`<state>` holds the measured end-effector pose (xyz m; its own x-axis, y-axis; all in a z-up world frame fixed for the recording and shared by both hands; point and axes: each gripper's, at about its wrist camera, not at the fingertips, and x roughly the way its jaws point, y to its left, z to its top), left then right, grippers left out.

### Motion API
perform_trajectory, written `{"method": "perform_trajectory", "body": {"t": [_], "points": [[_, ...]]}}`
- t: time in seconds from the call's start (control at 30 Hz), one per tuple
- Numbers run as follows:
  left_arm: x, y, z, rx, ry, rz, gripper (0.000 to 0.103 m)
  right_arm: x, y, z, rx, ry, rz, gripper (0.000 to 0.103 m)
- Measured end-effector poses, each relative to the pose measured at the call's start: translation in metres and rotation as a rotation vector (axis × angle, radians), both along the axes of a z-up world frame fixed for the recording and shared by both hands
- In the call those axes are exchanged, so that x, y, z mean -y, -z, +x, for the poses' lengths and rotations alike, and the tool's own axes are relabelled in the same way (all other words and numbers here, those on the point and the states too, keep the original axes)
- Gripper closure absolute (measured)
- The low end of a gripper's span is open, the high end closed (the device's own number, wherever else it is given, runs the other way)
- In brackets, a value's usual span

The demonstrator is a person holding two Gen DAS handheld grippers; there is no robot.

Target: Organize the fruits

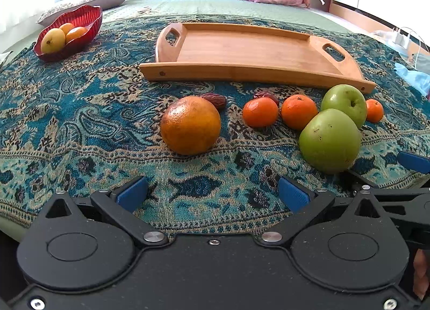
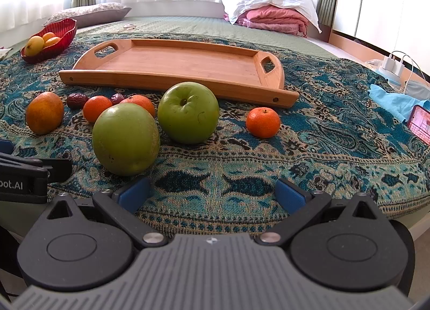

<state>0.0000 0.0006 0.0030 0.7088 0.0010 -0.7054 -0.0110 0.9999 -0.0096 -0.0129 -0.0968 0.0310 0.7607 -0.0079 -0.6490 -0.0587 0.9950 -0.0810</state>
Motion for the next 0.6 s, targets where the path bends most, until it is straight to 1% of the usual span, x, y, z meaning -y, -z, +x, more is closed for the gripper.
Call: {"method": "perform_trajectory", "body": {"t": [0.07,0.2,0.4,0.5,0.6], "points": [[0.000,0.002,-0.001,0.013,0.007,0.003,0.000,0.001,-0.004,-0.003,0.013,-0.002,0.005,0.000],[0.001,0.005,-0.005,0.040,0.009,0.010,0.000,0.002,0.001,-0.008,0.060,-0.006,0.003,0.000],[0.000,0.002,-0.008,0.057,0.004,0.002,0.000,0.003,-0.002,-0.010,0.093,0.003,0.008,0.000],[-0.003,0.000,-0.015,0.079,0.004,0.000,0.000,0.003,-0.005,-0.016,0.113,-0.028,0.030,0.000],[-0.005,-0.003,-0.020,0.107,-0.009,0.017,0.000,0.002,-0.007,-0.021,0.149,-0.057,0.039,0.000]]}}
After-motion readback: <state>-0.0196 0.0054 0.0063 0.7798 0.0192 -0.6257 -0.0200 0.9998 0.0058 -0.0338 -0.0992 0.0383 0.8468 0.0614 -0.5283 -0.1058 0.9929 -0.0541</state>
